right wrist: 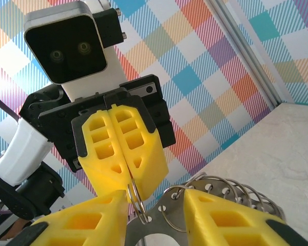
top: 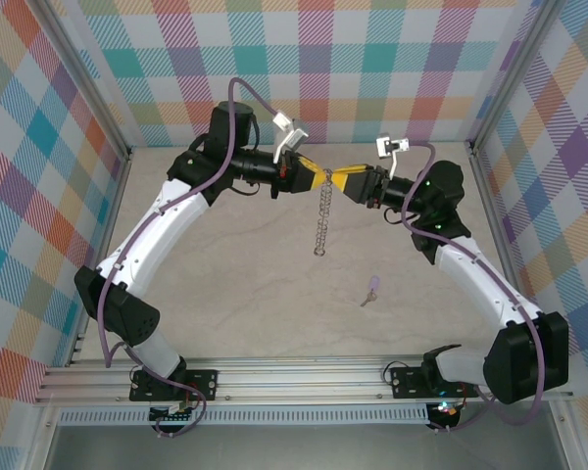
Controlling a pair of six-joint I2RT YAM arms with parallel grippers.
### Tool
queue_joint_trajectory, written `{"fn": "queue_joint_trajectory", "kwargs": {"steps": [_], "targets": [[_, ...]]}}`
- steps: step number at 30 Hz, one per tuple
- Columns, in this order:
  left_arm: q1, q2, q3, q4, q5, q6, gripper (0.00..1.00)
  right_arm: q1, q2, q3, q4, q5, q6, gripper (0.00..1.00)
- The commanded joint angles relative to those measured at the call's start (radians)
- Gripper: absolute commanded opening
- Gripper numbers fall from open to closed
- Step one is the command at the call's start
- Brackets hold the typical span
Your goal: Put the keys on the keyring
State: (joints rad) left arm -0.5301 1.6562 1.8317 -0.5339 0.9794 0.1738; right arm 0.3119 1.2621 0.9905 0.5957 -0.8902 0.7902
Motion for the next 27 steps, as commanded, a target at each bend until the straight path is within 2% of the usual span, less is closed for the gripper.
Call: {"fn": "queue_joint_trajectory", "kwargs": {"steps": [1,14,17,23,27], "targets": [[-0.008,-0.001,0.041,-0.001,0.035,0.015,0.00,0.012,0.001,0.031,0.007,-0.017,-0.028,0.30],[-0.008,0.012,0.051,-0.003,0.041,0.014,0.00,0.028,0.011,0.036,0.001,-0.018,-0.041,0.09],[-0.008,0.013,0.052,0.002,0.037,0.010,0.00,0.031,0.010,0.033,-0.002,-0.018,-0.046,0.00],[-0.006,0.010,0.041,0.024,-0.025,-0.017,0.01,0.027,-0.005,0.018,-0.004,0.029,-0.070,0.00],[0.021,-0.028,-0.026,0.123,-0.042,-0.098,0.27,0.024,-0.015,0.014,-0.009,0.071,-0.086,0.00]]}}
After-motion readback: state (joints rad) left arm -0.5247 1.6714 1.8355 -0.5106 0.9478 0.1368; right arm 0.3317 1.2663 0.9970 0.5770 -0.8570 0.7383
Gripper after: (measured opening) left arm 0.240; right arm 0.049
